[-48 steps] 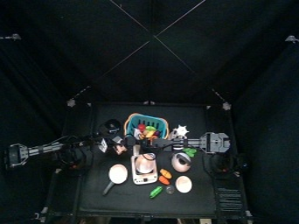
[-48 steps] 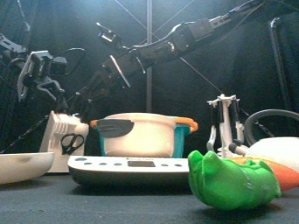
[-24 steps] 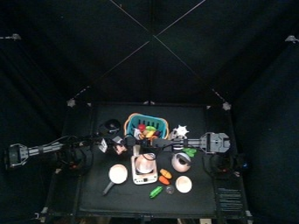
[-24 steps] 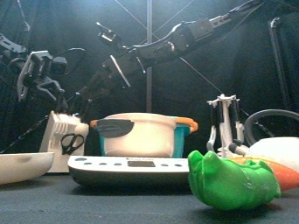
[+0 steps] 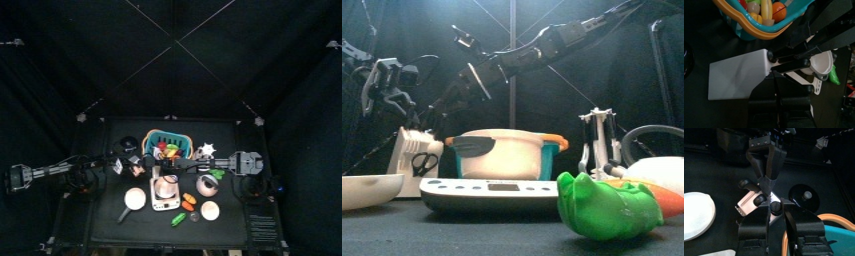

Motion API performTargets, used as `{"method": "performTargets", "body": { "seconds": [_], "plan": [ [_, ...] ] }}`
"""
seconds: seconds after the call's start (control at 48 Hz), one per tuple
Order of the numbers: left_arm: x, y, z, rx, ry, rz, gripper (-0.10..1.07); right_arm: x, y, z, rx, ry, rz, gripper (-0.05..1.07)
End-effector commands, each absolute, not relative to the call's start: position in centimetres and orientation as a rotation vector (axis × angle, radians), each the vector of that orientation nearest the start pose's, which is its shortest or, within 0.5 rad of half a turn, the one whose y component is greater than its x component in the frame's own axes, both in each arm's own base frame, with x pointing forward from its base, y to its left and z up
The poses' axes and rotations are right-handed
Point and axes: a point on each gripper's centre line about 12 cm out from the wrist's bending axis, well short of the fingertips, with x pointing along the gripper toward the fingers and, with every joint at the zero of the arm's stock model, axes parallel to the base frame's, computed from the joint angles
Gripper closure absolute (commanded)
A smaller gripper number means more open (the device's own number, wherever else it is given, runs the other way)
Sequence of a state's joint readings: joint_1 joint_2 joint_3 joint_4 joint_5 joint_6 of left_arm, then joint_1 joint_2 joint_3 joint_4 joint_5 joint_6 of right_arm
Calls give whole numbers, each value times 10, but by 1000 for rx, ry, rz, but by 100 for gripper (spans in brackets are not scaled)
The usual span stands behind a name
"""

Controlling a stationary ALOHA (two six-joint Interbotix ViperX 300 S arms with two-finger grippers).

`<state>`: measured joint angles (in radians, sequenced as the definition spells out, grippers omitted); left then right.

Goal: Pull out sharpener

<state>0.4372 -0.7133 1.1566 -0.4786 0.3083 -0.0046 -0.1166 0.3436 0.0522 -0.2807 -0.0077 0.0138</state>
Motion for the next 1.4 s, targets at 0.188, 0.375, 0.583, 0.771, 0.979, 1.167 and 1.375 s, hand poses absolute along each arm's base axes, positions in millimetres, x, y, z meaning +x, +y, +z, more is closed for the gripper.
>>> {"method": "performTargets", "body": {
  "seconds": [0.188,0.375,0.583,0.771,0.979,1.167,1.375],
  "plan": [
    [190,76,176,-658,652,469,85,534,-45,307,-246,227,-51,64],
    [190,76,177,-656,651,469,85,534,-45,308,-247,221,-50,64],
    [190,76,176,-658,652,469,85,537,-44,319,-247,163,-46,64],
    [190,76,177,-656,650,469,85,541,-44,318,-248,159,-45,64],
    [190,76,176,-656,653,469,85,540,-44,312,-240,175,-45,64],
    [190,76,181,-649,630,465,85,538,-47,298,-213,210,-51,64],
    [185,74,198,-619,554,448,85,533,-48,281,-174,253,-54,64]
  ]
}}
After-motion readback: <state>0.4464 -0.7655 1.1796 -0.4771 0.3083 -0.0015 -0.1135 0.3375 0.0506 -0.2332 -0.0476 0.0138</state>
